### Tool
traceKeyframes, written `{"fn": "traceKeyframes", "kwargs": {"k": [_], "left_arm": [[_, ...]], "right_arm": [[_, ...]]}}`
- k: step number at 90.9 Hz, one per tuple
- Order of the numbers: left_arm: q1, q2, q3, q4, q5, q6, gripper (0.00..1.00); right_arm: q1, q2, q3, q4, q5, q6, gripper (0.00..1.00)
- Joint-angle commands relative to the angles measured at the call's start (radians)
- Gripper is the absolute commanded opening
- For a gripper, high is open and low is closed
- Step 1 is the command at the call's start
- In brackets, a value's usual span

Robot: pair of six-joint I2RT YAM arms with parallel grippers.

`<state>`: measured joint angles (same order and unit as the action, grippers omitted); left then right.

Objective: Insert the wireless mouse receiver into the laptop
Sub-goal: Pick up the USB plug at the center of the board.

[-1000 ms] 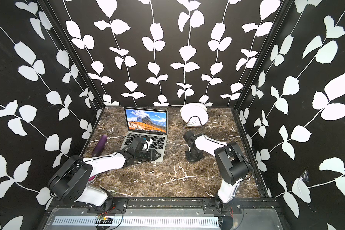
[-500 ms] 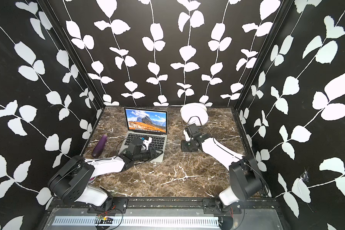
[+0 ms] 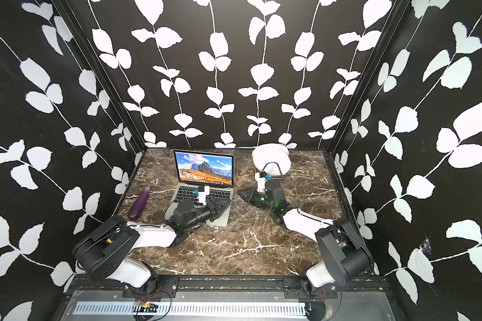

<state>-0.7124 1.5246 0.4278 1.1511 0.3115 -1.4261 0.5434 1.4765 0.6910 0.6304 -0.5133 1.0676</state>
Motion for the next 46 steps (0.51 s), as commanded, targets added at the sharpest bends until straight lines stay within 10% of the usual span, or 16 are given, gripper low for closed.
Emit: {"fn": "traceKeyframes", "kwargs": {"k": [1, 46], "left_arm": [[-0.034, 0.020, 0.063, 0.206, -0.131, -0.163, 0.35], [-0.047, -0.006, 0.032, 0.229, -0.343, -0.388, 0.34]], "right_arm": [[0.036, -0.029, 0.005, 0.211, 0.006, 0.059, 0.05], [0.074, -0.084, -0.078, 0.340, 0.081, 0.054, 0.04]]}}
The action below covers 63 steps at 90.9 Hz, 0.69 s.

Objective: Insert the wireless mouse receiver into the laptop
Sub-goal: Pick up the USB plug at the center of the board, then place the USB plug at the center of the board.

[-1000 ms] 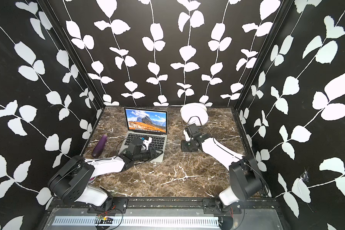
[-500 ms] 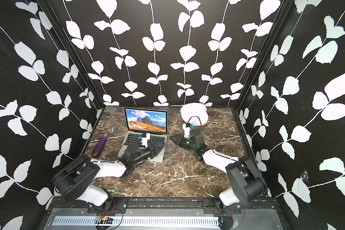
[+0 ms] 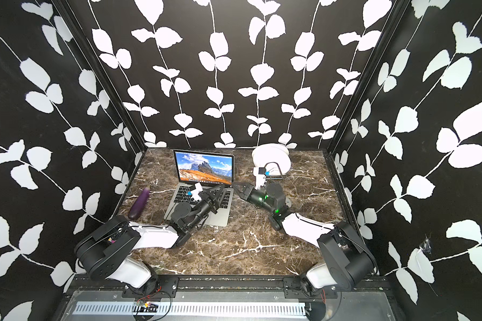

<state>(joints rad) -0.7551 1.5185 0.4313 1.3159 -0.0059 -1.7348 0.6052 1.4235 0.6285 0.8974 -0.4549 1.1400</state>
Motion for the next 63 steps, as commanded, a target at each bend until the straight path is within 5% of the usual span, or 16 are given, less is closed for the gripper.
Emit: {"fn": "traceKeyframes", "kwargs": {"k": [1, 63], "left_arm": [[-0.005, 0.002, 0.032, 0.064, -0.021, -0.082, 0.34], [-0.048, 0.017, 0.080, -0.012, 0.033, -0.078, 0.32]], "right_arm": [[0.012, -0.033, -0.016, 0.071, 0.023, -0.020, 0.04], [0.039, -0.031, -0.027, 0.081, 0.073, -0.029, 0.01]]}}
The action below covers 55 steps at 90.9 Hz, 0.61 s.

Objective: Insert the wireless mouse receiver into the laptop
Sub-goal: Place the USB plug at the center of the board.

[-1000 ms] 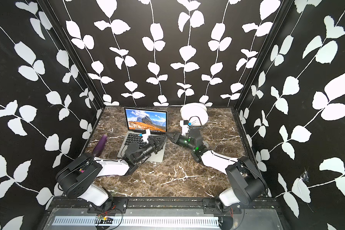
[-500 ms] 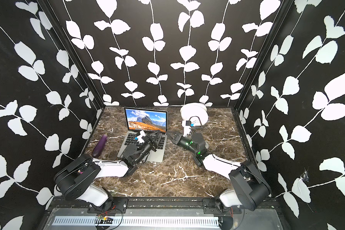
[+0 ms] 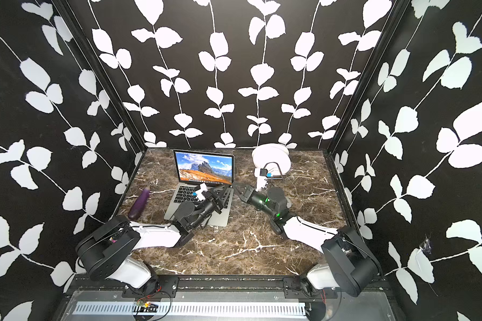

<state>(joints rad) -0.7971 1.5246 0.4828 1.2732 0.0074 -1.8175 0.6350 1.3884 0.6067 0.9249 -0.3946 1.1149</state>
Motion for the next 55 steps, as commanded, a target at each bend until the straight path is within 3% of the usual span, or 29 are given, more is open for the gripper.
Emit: {"fn": "traceKeyframes", "kwargs": {"k": [1, 31, 55], "left_arm": [[-0.007, 0.014, 0.029, 0.033, 0.020, 0.003, 0.32], [-0.037, 0.133, 0.086, 0.130, 0.029, -0.125, 0.30], [-0.046, 0.112, 0.096, 0.130, 0.024, -0.163, 0.29]], "right_arm": [[0.009, 0.002, -0.006, 0.051, 0.014, -0.007, 0.01], [0.032, -0.088, -0.036, -0.083, 0.079, -0.178, 0.00], [0.031, -0.185, -0.043, -0.173, 0.118, -0.268, 0.00]]}}
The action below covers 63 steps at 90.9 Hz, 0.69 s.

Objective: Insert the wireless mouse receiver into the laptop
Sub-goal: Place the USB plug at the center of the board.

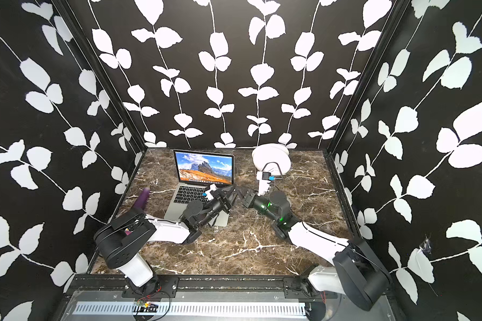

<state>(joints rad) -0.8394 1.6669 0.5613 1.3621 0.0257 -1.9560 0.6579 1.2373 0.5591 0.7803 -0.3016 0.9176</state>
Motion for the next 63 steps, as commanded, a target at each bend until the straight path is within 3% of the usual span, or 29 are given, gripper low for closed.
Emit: {"fn": "traceKeyframes", "kwargs": {"k": [1, 31, 63], "left_arm": [[-0.003, -0.031, 0.018, 0.040, 0.007, -0.026, 0.29], [-0.017, -0.030, 0.039, 0.040, 0.016, -0.032, 0.27], [-0.006, 0.010, -0.026, 0.041, 0.054, 0.071, 0.29]], "right_arm": [[0.007, -0.036, 0.008, -0.035, 0.025, -0.074, 0.00], [0.007, -0.068, 0.016, -0.126, 0.061, -0.149, 0.00], [-0.085, -0.068, 0.003, -0.117, -0.044, -0.001, 0.00]]}}
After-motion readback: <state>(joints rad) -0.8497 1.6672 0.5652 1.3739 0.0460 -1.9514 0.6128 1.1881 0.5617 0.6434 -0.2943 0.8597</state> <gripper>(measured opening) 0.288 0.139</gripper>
